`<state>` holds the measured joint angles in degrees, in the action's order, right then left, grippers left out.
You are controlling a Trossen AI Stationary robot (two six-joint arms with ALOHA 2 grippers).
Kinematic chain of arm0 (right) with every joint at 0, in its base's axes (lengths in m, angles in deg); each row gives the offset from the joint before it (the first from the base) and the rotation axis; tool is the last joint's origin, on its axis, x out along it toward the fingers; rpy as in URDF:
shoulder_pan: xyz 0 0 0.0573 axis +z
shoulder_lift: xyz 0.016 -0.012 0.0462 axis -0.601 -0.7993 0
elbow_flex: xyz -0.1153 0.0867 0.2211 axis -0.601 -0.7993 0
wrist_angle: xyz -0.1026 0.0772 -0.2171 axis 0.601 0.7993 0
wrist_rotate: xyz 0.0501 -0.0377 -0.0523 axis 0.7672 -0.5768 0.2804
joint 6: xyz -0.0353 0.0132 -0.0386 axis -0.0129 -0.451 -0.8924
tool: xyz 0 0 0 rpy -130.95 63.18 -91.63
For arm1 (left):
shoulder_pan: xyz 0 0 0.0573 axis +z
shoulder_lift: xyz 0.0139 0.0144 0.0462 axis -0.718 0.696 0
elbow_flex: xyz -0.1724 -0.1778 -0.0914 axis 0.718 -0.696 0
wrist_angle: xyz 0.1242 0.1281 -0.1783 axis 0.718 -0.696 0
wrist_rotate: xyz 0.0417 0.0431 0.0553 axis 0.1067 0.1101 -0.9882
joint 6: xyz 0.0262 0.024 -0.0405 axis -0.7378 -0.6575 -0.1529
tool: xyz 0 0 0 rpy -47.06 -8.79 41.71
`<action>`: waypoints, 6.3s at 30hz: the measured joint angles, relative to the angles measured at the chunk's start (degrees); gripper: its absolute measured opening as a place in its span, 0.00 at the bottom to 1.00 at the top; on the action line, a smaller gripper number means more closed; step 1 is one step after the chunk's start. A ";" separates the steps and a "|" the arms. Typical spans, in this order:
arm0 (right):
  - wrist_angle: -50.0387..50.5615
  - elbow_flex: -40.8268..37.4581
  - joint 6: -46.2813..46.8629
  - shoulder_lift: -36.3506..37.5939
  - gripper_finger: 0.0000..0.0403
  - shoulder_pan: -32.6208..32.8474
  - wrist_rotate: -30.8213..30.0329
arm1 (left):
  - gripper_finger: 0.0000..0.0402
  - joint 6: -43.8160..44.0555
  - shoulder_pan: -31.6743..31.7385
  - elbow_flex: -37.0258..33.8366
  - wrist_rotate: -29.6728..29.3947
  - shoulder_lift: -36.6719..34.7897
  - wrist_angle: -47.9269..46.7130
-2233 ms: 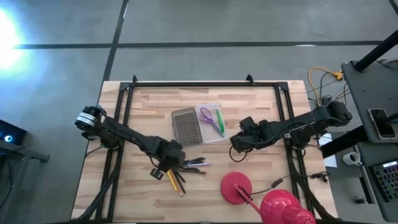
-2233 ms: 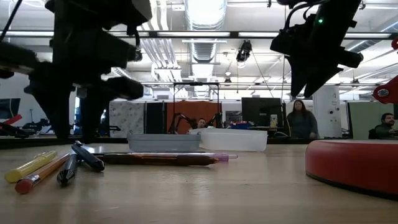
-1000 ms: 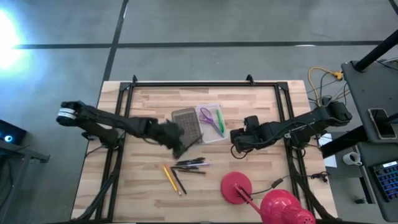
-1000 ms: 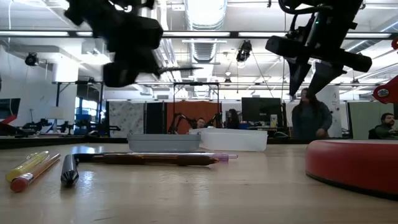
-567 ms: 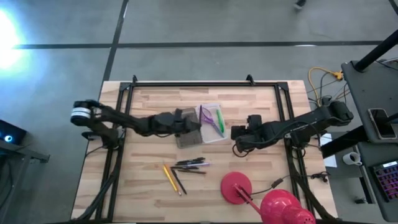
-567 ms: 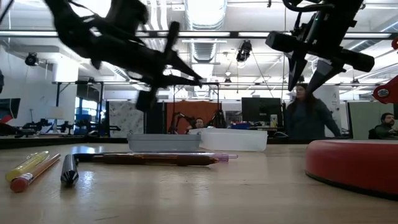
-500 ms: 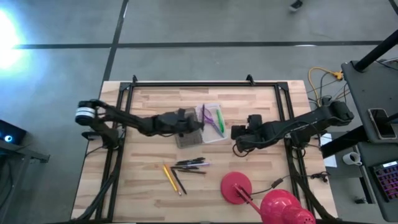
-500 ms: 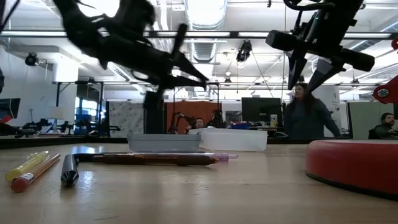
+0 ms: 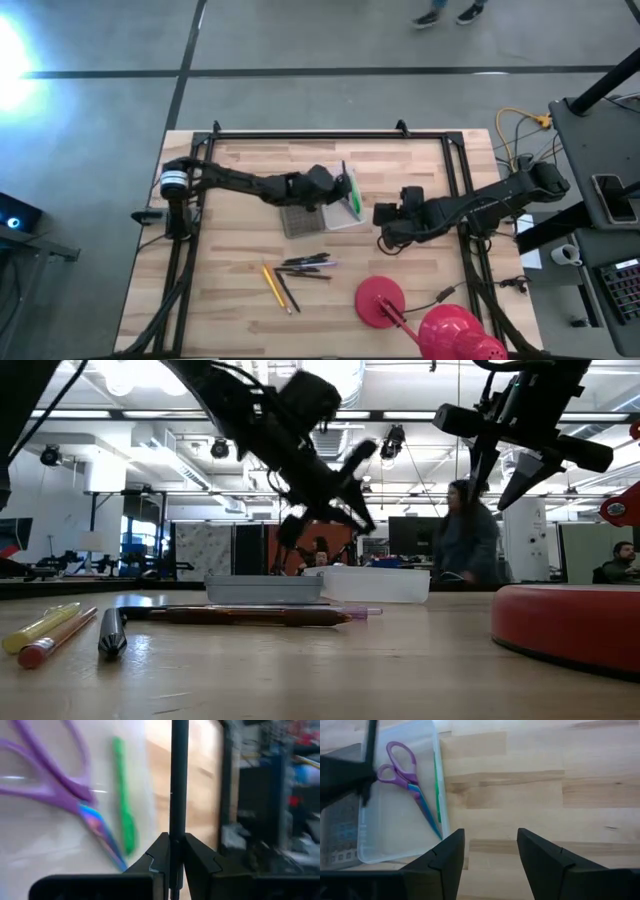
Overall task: Pick & place school supplies into a supply box
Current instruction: Put the black pen into the black supply box
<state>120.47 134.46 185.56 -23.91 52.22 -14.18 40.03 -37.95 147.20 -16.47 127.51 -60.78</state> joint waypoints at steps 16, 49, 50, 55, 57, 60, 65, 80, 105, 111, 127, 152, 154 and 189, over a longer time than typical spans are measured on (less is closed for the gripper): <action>2.88 -0.02 -1.22 0.04 0.45 0.49 -0.33 | 0.23 5.76 0.09 1.66 0.98 0.67 -5.79; -27.85 -0.09 -63.29 -3.80 0.44 0.95 12.88 | 0.28 -75.16 -28.70 -17.37 15.74 -26.89 -42.19; -28.00 -0.09 -63.46 -4.40 0.44 0.95 14.00 | 0.28 -74.19 -29.69 -18.41 15.76 -26.89 -42.10; -33.27 -0.09 -71.45 -8.54 0.44 1.25 20.95 | 0.28 -66.87 -33.75 -22.16 15.06 -26.91 -42.03; -36.01 -0.09 -77.08 -10.79 0.44 1.69 24.17 | 0.27 -66.14 -35.20 -22.97 14.75 -26.91 -41.99; -40.49 -0.07 -84.84 -14.29 0.43 2.06 27.08 | 0.27 -65.86 -36.65 -23.62 13.45 -26.91 -41.85; -43.75 3.95 -88.99 -20.41 0.41 1.80 27.17 | 0.26 -60.21 -36.56 -23.83 11.21 -26.91 -41.83; -42.85 20.87 -94.59 -36.24 0.31 -1.75 26.88 | 0.26 -53.92 -37.60 -23.56 8.79 -26.91 -41.21; -42.90 21.66 -88.85 -40.47 0.24 -4.63 32.01 | 0.26 -53.92 -37.66 -23.61 3.14 -26.91 -39.23; -41.70 23.21 -89.71 -39.95 0.23 -4.82 33.54 | 0.26 -53.92 -37.66 -23.61 3.15 -26.91 -39.09; -41.59 23.12 -90.23 -42.21 0.30 -5.38 32.47 | 0.26 -53.92 -37.61 -23.61 3.15 -26.91 -38.84; -36.55 24.04 -85.64 -40.09 0.04 -5.79 35.07 | 0.26 -53.92 -37.53 -23.61 2.86 -26.91 -38.86; -36.70 24.04 -85.60 -38.75 0.04 -5.58 36.96 | 0.26 -53.92 -37.53 -23.61 2.84 -26.91 -38.86; -28.83 13.59 -50.92 -23.05 0.03 -18.00 16.32 | 0.26 -45.70 -37.53 -24.09 -3.17 -24.88 -38.18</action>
<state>91.64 148.05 134.64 -46.96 34.22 2.14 -5.68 -75.48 123.11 -19.65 102.64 -98.96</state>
